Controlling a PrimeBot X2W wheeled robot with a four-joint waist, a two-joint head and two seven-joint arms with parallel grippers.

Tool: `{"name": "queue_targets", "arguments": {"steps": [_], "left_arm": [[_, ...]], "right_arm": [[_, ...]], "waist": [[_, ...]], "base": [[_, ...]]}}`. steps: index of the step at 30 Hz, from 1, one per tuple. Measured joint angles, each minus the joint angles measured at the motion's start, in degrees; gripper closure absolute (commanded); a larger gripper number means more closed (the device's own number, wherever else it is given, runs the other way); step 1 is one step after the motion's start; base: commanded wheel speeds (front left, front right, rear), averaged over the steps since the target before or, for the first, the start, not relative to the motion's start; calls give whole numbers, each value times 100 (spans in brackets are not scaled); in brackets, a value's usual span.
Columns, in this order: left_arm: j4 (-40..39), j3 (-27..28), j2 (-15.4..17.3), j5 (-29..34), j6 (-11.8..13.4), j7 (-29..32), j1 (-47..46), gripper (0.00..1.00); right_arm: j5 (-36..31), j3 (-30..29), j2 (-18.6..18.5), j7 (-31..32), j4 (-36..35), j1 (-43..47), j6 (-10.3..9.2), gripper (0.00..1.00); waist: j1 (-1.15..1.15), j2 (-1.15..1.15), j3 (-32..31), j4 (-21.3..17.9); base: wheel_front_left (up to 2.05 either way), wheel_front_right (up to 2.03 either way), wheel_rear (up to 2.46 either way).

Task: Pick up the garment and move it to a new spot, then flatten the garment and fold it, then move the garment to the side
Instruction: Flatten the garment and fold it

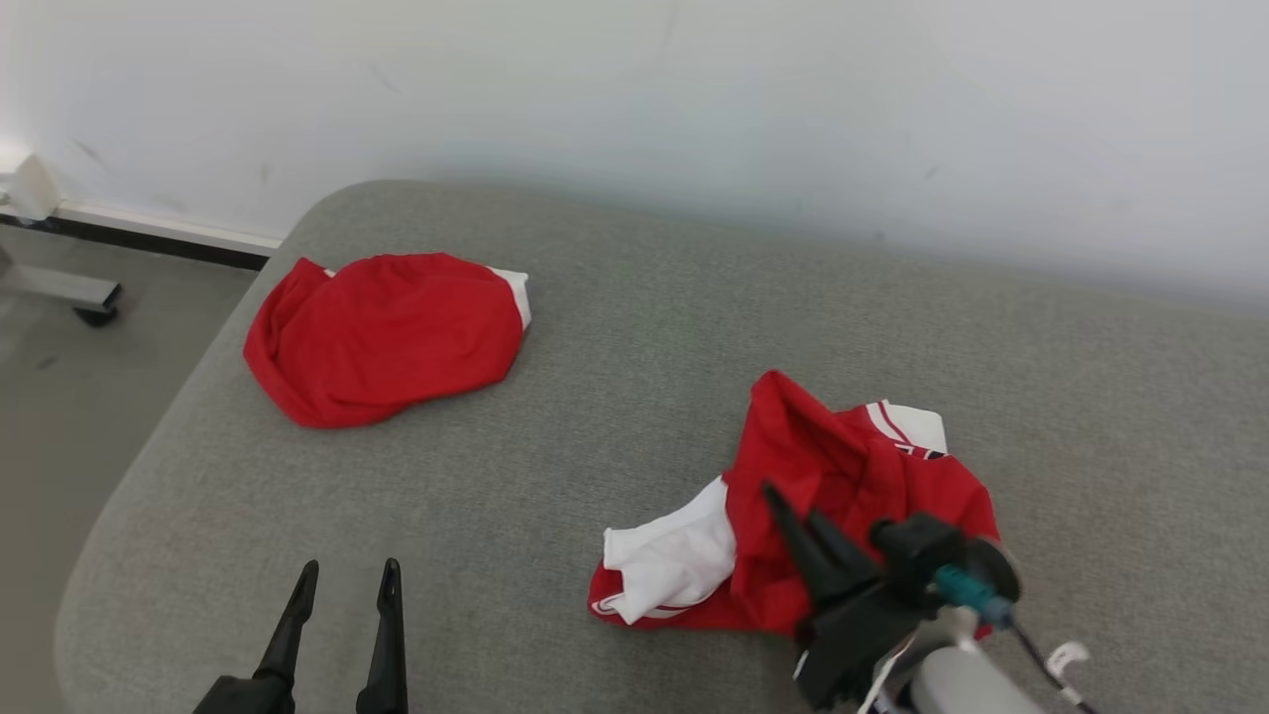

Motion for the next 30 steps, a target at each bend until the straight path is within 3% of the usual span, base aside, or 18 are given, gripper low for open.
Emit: {"name": "queue_targets", "arguments": {"steps": [14,19,24,25,26,27,30], "left_arm": [[2,-49,-24,-7,0,0,61,0],[5,-70,-25,-9,0,0,62,0],[14,-102,-27,-18,0,0,59,0],[19,-108,-26,-18,0,0,58,0],[26,-102,-26,-19,0,0,57,0],[32,-102,-26,-20,0,0,55,0],[41,-80,-26,-25,0,0,56,0]], "right_arm": [[-148,-1931,-1102,-1,-1725,699,1,100],[-107,-2505,-1384,-1,-1764,1270,0,100],[-32,-2754,-1366,74,-1560,1611,0,100],[1,-2753,-1336,132,-1470,1672,0,80],[11,-2760,-1293,130,-1423,1731,0,80],[31,-2766,-1250,126,-1380,1756,0,0],[54,-2794,-1118,98,-1332,1806,0,0]], "waist": [[0,0,-18,-681],[0,0,-25,-819],[0,0,-9,-815],[0,0,-4,-810],[0,0,2,-808],[0,0,7,-809],[0,0,11,-835]], "base": [[0,0,0],[0,0,0],[0,0,0],[0,0,0],[0,0,0],[0,0,0],[0,0,0]]}}
